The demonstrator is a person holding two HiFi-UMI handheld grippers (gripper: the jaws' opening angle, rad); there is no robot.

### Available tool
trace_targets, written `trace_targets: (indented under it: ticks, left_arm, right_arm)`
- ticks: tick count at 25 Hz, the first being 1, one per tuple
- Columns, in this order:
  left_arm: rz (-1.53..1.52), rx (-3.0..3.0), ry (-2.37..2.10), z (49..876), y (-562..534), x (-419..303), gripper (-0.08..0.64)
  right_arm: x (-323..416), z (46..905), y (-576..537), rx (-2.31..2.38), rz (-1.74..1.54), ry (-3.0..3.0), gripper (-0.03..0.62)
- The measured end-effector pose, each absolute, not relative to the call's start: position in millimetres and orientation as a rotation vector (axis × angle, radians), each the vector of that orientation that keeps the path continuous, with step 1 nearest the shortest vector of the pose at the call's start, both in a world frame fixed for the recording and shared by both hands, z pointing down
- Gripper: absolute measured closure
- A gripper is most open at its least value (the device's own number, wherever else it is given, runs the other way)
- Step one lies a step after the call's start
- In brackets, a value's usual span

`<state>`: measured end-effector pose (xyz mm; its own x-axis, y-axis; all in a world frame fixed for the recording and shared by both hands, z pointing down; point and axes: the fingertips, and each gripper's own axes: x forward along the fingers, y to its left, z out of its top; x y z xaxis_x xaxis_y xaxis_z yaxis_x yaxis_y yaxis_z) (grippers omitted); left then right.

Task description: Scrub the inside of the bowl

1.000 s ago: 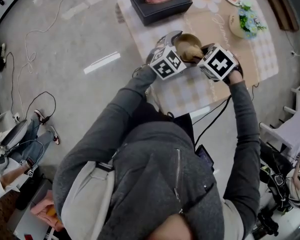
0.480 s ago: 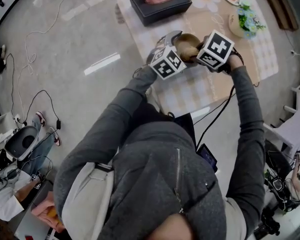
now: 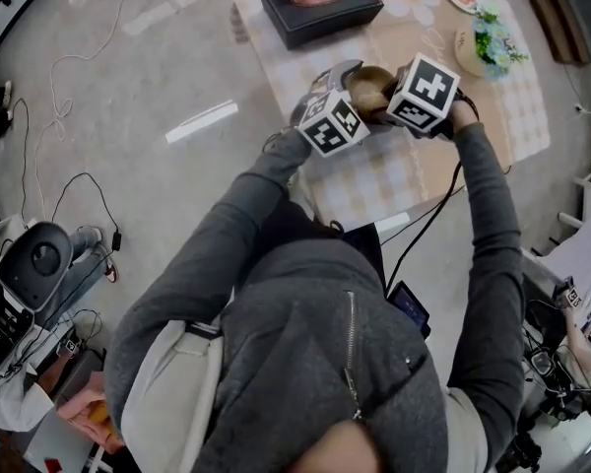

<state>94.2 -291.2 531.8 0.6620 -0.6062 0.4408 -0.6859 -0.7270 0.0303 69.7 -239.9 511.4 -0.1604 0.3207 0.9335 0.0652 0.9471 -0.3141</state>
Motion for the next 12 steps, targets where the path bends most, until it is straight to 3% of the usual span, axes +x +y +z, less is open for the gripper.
trace_targets:
  ticks: [12]
  left_arm:
    - [0.615,2.684,-1.064,532.7,-291.1,92.8,-0.031]
  right_arm:
    - [48.7,516.4,-240.1,-0.245,0.242,-1.804,0.505]
